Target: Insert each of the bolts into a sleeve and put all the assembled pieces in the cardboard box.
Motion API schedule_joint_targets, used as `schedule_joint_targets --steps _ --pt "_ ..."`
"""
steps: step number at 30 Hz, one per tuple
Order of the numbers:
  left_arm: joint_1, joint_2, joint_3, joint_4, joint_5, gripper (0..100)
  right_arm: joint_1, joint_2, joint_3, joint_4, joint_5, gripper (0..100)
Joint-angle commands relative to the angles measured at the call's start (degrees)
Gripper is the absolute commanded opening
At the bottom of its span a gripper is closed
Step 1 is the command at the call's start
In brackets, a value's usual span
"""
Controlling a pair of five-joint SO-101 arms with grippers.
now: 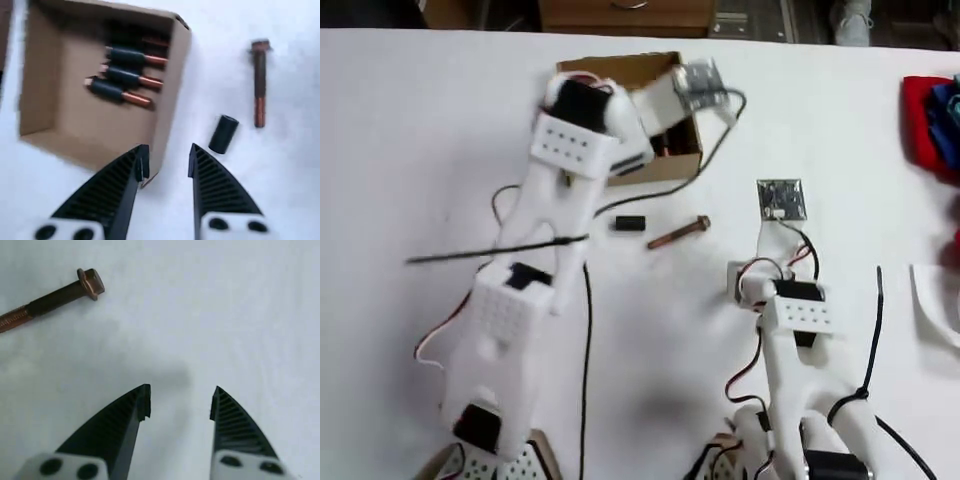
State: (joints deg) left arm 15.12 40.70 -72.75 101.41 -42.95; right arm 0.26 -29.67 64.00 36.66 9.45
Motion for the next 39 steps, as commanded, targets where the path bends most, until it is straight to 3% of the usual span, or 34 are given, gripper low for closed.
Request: schedule_joint_targets --steps 1,7,10,13,18,22,28,32,39 --pt "-3.7 -10.6 2.4 1.1 7.5 15 -6.8 -1.7 -6.4 9.0 6.2 23.6" --pt "-13.4 -28.3 34.1 0.9 10.5 15 -16.0 -1.1 -20.7 22.1 14.5 26.1" --pt "-18.7 -40.4 51.6 -2.5 17.5 11 -20.0 1.5 -27.9 25.4 20.6 26.1" --pt "-23.5 -54.8 72.0 -11.0 20.2 5 -24.3 10.4 -36.7 29.8 26.1 26.1" --pt "-30.4 -79.9 107.1 -28.8 20.2 9 -27.6 29.4 -56.2 37.8 32.9 28.8" --pt "-39.6 -97.2 126.7 -40.9 20.5 11 -27.9 42.9 -71.2 43.3 33.8 35.5" --pt "-48.1 -114.2 144.0 -47.7 20.6 11 -27.9 58.9 -88.6 48.6 33.9 32.4" --pt "-48.4 -115.4 150.0 -50.5 20.7 13 -28.2 65.9 -96.4 52.3 34.9 32.4" --pt "-48.1 -115.4 152.8 -53.1 29.2 22 -30.7 73.5 -105.3 56.0 37.3 32.3"
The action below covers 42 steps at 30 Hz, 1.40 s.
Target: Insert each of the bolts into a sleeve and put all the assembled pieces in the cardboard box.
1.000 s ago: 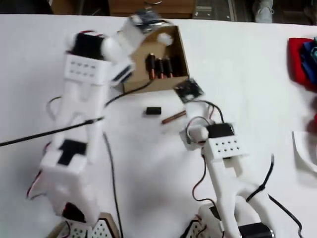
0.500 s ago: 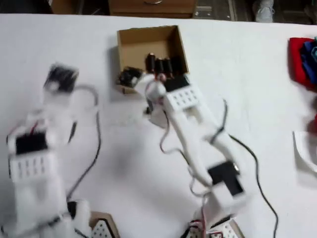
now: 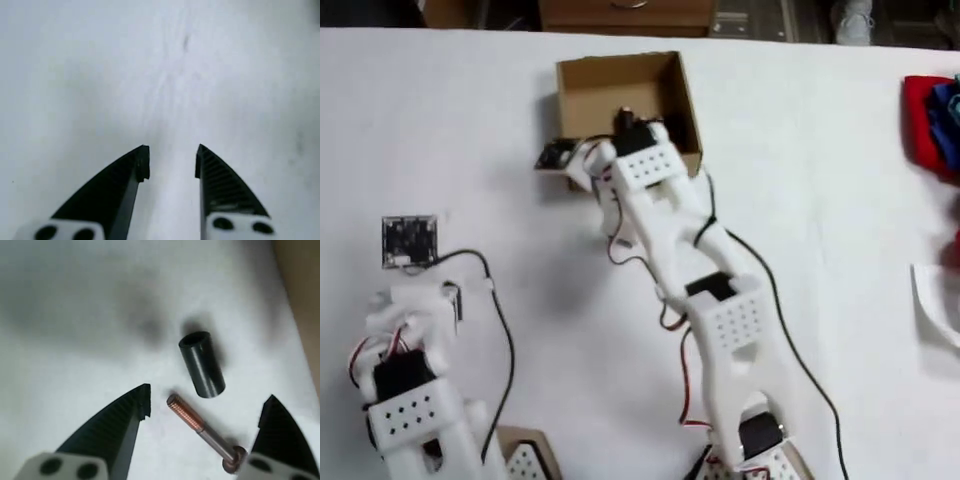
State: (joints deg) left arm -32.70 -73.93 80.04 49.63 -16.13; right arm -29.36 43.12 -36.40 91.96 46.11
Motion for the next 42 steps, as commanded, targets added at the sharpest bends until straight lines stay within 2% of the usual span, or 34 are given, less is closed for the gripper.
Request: schedule_joint_targets --steps 1,8,12,16,23,29,32,35,36,38,42 --pt "-0.3 -0.8 0.0 -1.4 2.5 23 -1.5 1.4 -6.3 0.7 0.8 32.3" --pt "-0.3 -0.8 0.0 -1.3 2.4 23 -1.8 7.5 -13.1 0.8 1.0 31.6" --pt "-0.3 -0.8 0.0 -1.1 2.4 23 -0.8 10.8 -15.0 0.7 1.1 27.6" --pt "-0.3 -0.8 0.0 -1.1 2.4 23 1.0 12.8 -18.5 0.9 1.1 27.6" --pt "-0.3 -0.8 0.0 -1.3 2.4 23 2.4 15.8 -19.6 2.9 5.0 27.5" --pt "-0.3 -0.8 0.0 -1.3 2.4 23 2.3 17.5 -19.6 3.2 5.0 26.9" --pt "-0.3 -0.8 0.0 -1.1 2.4 23 2.2 17.9 -19.6 3.2 4.7 19.3" --pt "-0.3 -0.8 0.0 -1.1 2.4 23 2.5 17.8 -19.6 3.2 4.6 2.9" --pt "-0.3 -0.8 0.0 -1.1 2.4 23 2.6 17.7 -19.6 3.3 4.5 0.9" --pt "-0.3 -0.8 0.0 -1.0 2.5 23 3.0 17.4 -19.7 3.9 2.5 3.6" --pt "-0.3 -0.8 0.0 -1.0 2.5 23 2.9 16.6 -20.4 4.2 -4.6 2.0"
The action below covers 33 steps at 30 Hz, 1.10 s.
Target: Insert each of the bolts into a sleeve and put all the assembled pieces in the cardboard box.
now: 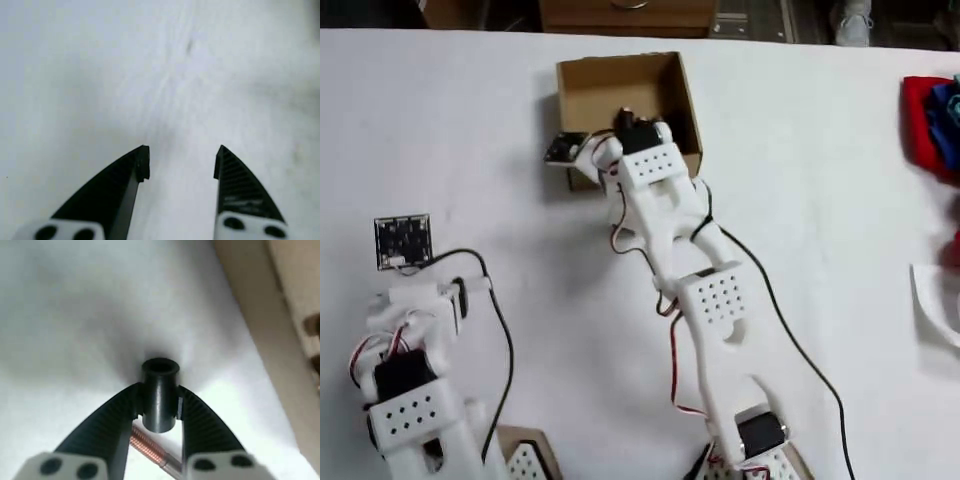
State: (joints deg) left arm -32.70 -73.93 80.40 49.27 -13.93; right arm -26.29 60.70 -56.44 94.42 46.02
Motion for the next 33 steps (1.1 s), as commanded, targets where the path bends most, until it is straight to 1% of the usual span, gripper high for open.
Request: schedule_joint_targets --steps 1,6,8,14,20,24,26,27,28,31,33 --pt "-0.3 -0.8 -0.3 -0.6 0.4 23 -0.2 -1.4 -0.5 1.7 -6.8 1.9" --pt "-0.3 -0.8 -0.3 -0.9 0.4 23 -2.4 -3.3 -0.4 3.4 -18.0 1.9" --pt "-0.3 -0.8 -0.3 -1.0 0.4 23 -3.7 -3.3 -0.2 3.7 -21.2 1.9" --pt "-0.3 -0.8 -0.3 -1.0 0.4 23 -5.6 -1.2 -0.5 3.5 -21.6 2.4" --pt "-0.3 -0.8 -0.3 -0.8 0.4 23 -5.6 2.6 -0.5 3.6 -21.7 12.4" --pt "-0.3 -0.8 -0.3 -0.8 0.4 23 -5.6 3.1 -0.5 3.6 -21.7 9.3" --pt "-0.3 -0.8 -0.3 -0.9 0.4 23 -5.6 3.0 -0.6 3.6 -21.6 2.5" --pt "-0.3 -0.8 -0.3 -0.9 0.4 23 -5.5 2.9 -0.6 3.6 -21.7 1.2" --pt "-0.3 -0.8 -0.3 -0.9 0.4 23 -5.4 2.5 -0.7 3.6 -21.7 2.7" --pt "-0.3 -0.8 -0.4 -0.7 0.2 23 -3.9 -1.5 -1.9 4.3 -22.2 2.2" --pt "1.1 -0.8 -0.6 -0.4 -0.2 23 -2.9 -6.0 -3.6 5.9 -22.2 2.2"
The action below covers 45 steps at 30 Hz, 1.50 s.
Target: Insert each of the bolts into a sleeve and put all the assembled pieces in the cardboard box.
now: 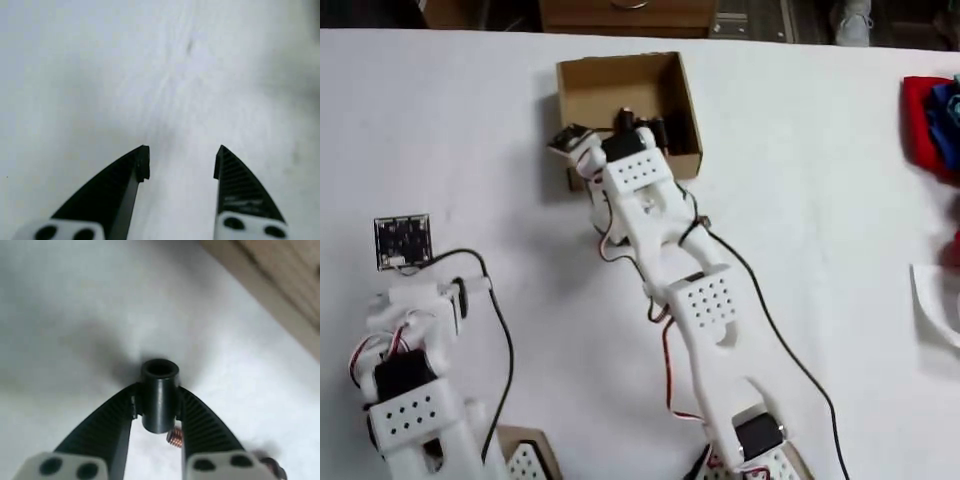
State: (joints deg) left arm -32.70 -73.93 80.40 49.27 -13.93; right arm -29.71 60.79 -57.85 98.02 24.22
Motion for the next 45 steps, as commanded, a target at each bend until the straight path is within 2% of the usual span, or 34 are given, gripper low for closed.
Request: schedule_joint_targets --steps 1,7,10,14,19,24,28,31,36,38,41,45 --pt "2.1 -0.7 -0.7 -0.1 -1.3 23 0.9 -8.7 -2.5 2.9 -0.5 2.2" --pt "14.4 -0.7 -5.6 7.5 -10.9 23 4.2 -28.4 5.2 3.2 -7.6 2.2" --pt "20.4 -0.6 -10.3 10.4 -14.7 23 6.5 -37.6 13.6 3.0 -8.8 2.2" --pt "25.1 3.5 -15.9 11.3 -16.8 23 11.7 -48.2 24.8 2.3 -8.6 2.2" --pt "26.3 20.6 -24.6 10.8 -16.7 23 18.2 -61.1 42.6 -3.2 -8.4 2.2" --pt "26.3 39.6 -38.3 11.7 -16.6 23 21.8 -75.8 67.9 -17.0 -6.9 2.2" --pt "27.8 49.5 -52.7 16.1 -16.5 23 25.0 -85.0 88.2 -30.0 -6.9 2.2" --pt "32.4 57.0 -62.1 21.5 -17.2 23 27.5 -88.0 99.3 -38.2 -6.9 2.2" --pt "43.7 74.0 -77.8 35.1 -27.0 23 31.5 -89.1 109.2 -48.7 -12.5 2.2" --pt "47.2 81.1 -85.1 38.8 -28.4 23 32.6 -89.1 111.3 -51.6 -14.8 2.2" --pt "49.6 89.8 -96.2 40.1 -28.2 23 33.5 -89.1 114.2 -55.3 -17.9 2.2" --pt "50.5 98.8 -110.0 39.9 -28.5 23 36.1 -89.1 115.2 -56.7 -18.6 2.2"
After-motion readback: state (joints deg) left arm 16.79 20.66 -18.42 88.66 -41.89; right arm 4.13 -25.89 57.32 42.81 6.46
